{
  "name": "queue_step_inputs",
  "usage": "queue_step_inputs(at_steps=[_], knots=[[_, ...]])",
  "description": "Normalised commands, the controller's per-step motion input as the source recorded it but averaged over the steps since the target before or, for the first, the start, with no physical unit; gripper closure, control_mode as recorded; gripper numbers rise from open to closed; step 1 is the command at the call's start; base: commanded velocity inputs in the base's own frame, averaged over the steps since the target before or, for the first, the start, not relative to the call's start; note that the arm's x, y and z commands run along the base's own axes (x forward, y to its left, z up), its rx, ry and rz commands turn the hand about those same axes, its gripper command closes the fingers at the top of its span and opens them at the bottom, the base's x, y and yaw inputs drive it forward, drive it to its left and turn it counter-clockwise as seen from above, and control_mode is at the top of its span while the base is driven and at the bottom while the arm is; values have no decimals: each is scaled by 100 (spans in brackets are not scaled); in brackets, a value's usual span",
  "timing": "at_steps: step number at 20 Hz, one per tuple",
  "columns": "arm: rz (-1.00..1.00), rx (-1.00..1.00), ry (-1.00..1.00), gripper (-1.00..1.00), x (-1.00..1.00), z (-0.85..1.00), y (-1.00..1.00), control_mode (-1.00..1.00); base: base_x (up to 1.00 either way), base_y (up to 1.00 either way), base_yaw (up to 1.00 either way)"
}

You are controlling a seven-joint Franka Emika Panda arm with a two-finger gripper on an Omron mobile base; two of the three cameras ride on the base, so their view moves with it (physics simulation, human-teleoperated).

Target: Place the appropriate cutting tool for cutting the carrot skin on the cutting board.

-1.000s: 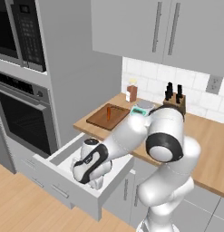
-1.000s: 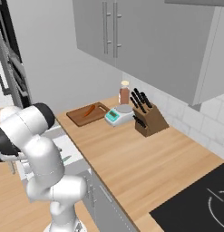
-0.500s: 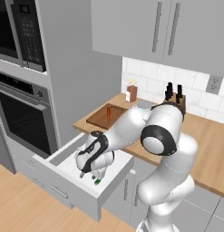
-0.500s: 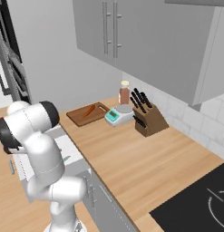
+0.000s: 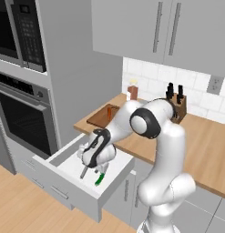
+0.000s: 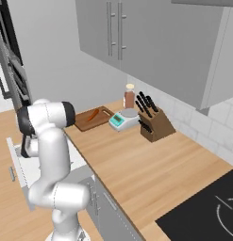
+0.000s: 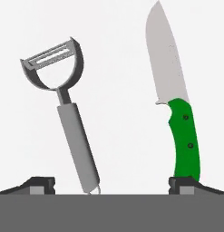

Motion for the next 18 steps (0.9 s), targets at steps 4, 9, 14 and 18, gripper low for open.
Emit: queue_step_inputs(at_steps=[4, 9, 14, 18], knots=[[3, -8, 0, -100, 24, -43, 24, -100, 0, 0, 0], [2, -3, 0, -100, 21, -17, 41, -100, 0, 0, 0], [2, -3, 0, -100, 17, -19, 35, -100, 0, 0, 0], [1, -2, 0, 100, 1, -39, 7, -100, 0, 0, 0]])
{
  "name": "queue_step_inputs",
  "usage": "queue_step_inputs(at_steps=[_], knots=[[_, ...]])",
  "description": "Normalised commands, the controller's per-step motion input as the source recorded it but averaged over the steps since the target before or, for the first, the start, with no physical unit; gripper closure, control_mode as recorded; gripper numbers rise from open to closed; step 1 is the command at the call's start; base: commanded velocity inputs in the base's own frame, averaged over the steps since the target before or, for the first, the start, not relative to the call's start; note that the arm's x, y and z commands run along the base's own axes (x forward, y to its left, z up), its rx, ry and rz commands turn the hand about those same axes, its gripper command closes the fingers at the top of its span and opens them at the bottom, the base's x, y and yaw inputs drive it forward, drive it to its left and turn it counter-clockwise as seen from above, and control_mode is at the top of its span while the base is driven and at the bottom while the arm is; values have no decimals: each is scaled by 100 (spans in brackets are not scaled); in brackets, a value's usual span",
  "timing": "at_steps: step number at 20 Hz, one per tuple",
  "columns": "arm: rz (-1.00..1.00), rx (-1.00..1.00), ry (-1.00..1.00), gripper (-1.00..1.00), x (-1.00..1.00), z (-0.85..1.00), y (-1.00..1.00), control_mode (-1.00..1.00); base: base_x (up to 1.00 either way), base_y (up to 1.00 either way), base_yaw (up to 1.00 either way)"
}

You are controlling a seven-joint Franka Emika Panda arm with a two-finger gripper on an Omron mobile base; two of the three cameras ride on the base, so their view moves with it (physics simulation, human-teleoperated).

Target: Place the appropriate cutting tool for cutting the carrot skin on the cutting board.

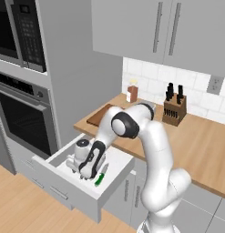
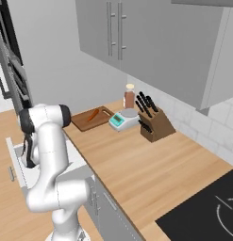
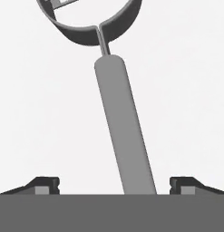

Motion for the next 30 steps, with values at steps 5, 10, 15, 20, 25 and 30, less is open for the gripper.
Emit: queue_step_inputs(at_steps=[5, 10, 15, 20, 25, 30], knots=[[2, 0, 0, 100, 4, -23, 0, -100, 0, 0, 0], [1, 0, -2, 100, 0, 0, 0, -100, 0, 0, 0], [0, 0, -7, 100, -1, 41, -1, -100, 0, 0, 0], [0, 0, -21, 100, -34, 100, -27, -100, 0, 0, 0], [0, 0, -19, 100, -17, 100, -20, -100, 0, 0, 0], [0, 0, -12, 100, 14, 99, -27, -100, 0, 0, 0]])
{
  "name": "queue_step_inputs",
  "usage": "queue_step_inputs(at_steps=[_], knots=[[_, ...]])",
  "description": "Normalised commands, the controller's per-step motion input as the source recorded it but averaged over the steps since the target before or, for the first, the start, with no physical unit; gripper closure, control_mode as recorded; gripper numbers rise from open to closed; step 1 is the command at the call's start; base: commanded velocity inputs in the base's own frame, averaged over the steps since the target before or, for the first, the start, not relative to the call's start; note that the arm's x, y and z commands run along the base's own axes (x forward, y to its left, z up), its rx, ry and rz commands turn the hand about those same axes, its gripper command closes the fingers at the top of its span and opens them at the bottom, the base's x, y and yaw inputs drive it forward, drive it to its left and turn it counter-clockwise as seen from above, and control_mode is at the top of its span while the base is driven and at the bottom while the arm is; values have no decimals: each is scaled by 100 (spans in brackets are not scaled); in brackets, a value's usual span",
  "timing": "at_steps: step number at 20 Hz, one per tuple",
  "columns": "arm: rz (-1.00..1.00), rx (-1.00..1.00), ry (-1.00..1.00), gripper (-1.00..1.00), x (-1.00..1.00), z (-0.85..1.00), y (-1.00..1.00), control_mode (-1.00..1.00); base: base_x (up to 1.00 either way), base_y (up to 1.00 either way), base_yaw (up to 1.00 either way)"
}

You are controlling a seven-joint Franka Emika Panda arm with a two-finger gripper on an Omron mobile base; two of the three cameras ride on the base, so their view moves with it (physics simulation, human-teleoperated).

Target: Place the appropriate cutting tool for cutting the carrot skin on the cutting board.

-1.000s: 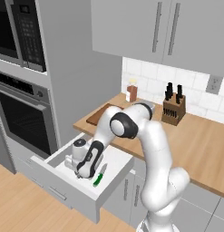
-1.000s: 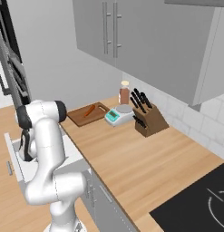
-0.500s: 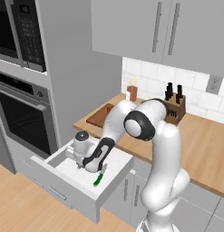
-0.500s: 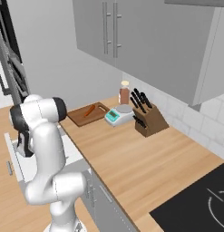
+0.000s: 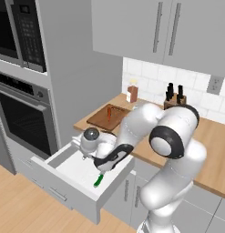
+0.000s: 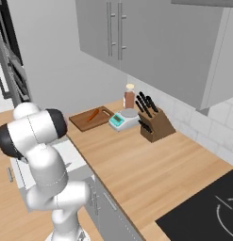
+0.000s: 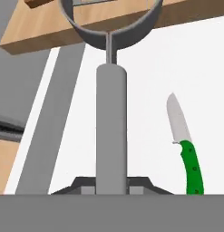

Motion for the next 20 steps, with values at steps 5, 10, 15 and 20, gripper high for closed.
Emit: queue_step_inputs(at_steps=[5, 10, 15, 20], knots=[[0, 5, -4, 100, 70, 74, -45, -100, 0, 0, 0], [0, 9, 0, 100, 93, 51, -45, -100, 0, 0, 0], [0, 7, 0, 100, 91, 46, -44, -100, 0, 0, 0], [0, 2, 0, 100, 72, 37, -40, -100, 0, 0, 0]])
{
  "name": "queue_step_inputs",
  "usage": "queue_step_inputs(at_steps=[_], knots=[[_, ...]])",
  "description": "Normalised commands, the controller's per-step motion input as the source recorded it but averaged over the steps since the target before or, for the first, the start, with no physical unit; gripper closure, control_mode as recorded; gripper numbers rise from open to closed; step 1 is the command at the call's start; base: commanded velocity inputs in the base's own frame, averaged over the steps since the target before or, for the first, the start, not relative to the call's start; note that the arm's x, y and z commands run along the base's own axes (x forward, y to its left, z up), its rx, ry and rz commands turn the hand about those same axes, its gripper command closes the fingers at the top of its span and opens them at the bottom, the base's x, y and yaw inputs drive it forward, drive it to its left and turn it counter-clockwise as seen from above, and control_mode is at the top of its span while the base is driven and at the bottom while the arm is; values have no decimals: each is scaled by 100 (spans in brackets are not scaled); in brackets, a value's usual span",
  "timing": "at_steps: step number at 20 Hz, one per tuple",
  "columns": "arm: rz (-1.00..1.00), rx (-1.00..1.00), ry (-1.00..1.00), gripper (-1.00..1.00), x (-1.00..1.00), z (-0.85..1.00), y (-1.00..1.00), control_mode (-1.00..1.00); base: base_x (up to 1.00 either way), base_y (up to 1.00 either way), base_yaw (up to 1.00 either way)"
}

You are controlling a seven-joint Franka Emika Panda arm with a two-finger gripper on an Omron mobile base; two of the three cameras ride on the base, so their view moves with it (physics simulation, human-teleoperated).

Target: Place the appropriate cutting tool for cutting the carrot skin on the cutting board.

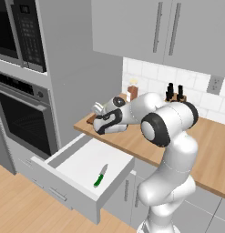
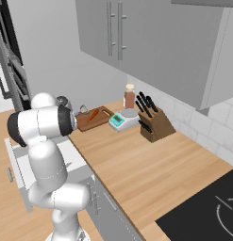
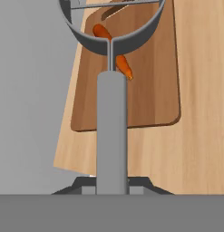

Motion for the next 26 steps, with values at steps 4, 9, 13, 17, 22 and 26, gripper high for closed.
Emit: queue_step_inputs(at_steps=[4, 9, 13, 17, 22, 26], knots=[[0, 0, 4, 100, 71, -10, -31, -100, 0, 0, 0], [0, 0, 14, 100, 75, -35, -6, -100, 0, 0, 0], [0, -2, 18, 100, 70, -37, 6, -100, 0, 0, 0], [0, -3, 13, 100, 56, -30, 23, -100, 0, 0, 0], [0, -4, 10, -100, 33, -29, 35, -100, 0, 0, 0], [0, -1, 3, -100, 2, -4, 30, -100, 0, 0, 0]])
